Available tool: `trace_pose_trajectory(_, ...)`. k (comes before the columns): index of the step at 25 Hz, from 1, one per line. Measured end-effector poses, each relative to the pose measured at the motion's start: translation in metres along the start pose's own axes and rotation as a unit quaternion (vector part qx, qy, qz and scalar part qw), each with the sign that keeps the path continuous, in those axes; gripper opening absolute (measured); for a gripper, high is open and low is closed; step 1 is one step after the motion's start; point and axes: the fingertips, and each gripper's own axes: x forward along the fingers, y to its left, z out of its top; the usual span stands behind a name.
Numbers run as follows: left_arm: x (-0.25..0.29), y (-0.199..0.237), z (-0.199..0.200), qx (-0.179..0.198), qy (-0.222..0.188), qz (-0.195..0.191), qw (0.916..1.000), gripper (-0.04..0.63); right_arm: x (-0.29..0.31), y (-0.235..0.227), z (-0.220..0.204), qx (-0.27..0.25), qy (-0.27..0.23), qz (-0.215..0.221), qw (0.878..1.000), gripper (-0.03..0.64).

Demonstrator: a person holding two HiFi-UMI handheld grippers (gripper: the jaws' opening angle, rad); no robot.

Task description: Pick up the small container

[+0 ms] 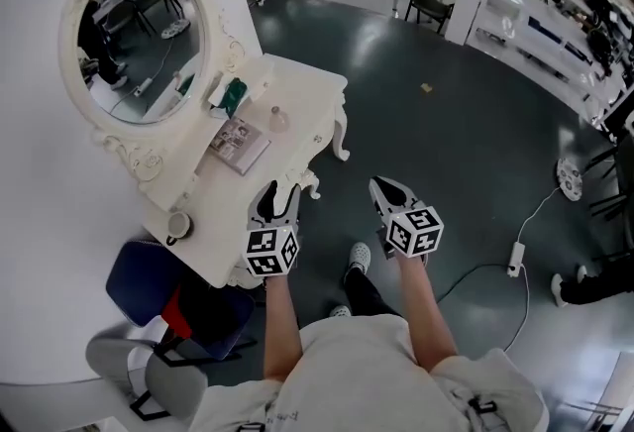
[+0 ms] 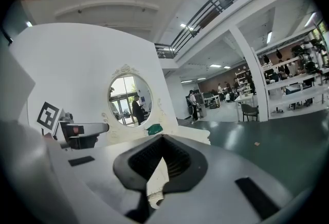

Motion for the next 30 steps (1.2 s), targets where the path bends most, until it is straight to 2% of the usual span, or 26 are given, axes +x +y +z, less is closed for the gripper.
trace_pose_trajectory(5,0.042,0.015,0.008,0.006,0.009,-0.002,0.9999,0.237,0.040,-0.014,0.013,-0.009,0.010,0.013,1.000,0.017)
trace_pose_trajectory(9,0.079,0.017,0.026,0.016,-0.003,-0.003,0.9999,0.245,0.074,-0.027,0.020,-0.016,0.026,0.033,0.999,0.017)
trace_pose_trajectory(13,0.111,0.026,0.045,0.010,-0.017,0.003,0.9998,0.245,0.103,-0.046,0.034,-0.017,0.035,0.045,0.998,0.017)
trace_pose_trajectory(23,0.167,0.081,0.074,-0.007,-0.038,0.069,0.9969,0.244,0.196,-0.075,0.062,-0.035,0.047,0.095,0.994,0.017)
trace_pose_trajectory(27,0.184,0.090,0.072,-0.010,-0.042,0.085,0.9954,0.244,0.220,-0.087,0.063,-0.042,0.052,0.110,0.992,0.017)
trace_pose_trajectory(30,0.188,0.093,0.065,-0.010,-0.047,0.099,0.9939,0.242,0.231,-0.099,0.060,-0.027,0.045,0.113,0.992,0.017)
